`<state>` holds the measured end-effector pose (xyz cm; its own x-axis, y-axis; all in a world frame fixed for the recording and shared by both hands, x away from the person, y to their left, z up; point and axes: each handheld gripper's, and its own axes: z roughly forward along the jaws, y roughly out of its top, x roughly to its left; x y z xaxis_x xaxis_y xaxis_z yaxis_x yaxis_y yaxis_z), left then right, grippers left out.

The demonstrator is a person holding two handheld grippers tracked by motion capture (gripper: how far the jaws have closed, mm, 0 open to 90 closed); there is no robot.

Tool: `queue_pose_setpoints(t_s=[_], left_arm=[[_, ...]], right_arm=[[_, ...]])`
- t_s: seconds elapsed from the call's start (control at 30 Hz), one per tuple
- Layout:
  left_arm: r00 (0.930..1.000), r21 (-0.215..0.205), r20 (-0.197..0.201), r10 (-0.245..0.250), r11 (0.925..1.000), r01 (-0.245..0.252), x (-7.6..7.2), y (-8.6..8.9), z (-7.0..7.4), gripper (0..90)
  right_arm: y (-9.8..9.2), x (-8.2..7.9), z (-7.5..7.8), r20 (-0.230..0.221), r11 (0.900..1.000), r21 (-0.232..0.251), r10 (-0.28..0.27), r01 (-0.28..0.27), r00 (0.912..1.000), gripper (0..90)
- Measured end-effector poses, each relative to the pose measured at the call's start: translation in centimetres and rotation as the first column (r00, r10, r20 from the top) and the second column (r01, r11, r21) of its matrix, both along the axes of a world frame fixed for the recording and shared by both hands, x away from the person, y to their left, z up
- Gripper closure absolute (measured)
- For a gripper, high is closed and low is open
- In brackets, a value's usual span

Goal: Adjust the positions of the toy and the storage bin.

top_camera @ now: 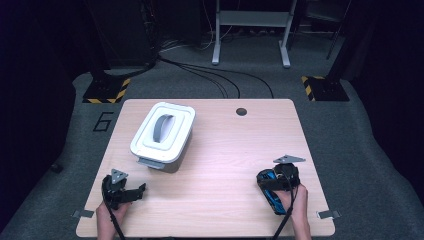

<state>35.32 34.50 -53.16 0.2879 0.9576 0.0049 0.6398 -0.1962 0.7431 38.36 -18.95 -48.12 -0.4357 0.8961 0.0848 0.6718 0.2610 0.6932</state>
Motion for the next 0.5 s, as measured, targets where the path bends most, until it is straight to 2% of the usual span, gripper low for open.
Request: queue_pose_setpoints(t_s=[0.2, 0.3, 0.37, 0.5], left_arm=[[1.0, -0.006, -0.005, 0.0, 1.0, 0.0, 0.0, 0.1, 0.0, 8.9], [1.0, -0.006, -0.007, 0.0, 1.0, 0.0, 0.0, 0.1, 0.0, 8.9], [1.0, -0.005, -0.008, 0.0, 1.0, 0.0, 0.0, 0.1, 0.0, 8.9], [1.0, -0.007, -0.008, -0.001, 1.0, 0.001, 0.1, 0.1, 0.0, 8.9]], right_arm=[[-3.5, -1.0, 0.8, 0.081, 0.998, 0.041, -0.059, 0.056, 0.9949, 0.0], [-5.3, -1.0, 0.4, 0.087, 0.993, 0.065, -0.104, 0.099, 0.9908, 0.0], [-6.8, -0.7, -0.4, 0.082, 0.991, 0.056, -0.129, 0.125, 0.9882, 0.0], [-8.1, -0.3, -1.7, 0.08, 0.989, 0.018, -0.145, 0.144, 0.9862, 0.0]])
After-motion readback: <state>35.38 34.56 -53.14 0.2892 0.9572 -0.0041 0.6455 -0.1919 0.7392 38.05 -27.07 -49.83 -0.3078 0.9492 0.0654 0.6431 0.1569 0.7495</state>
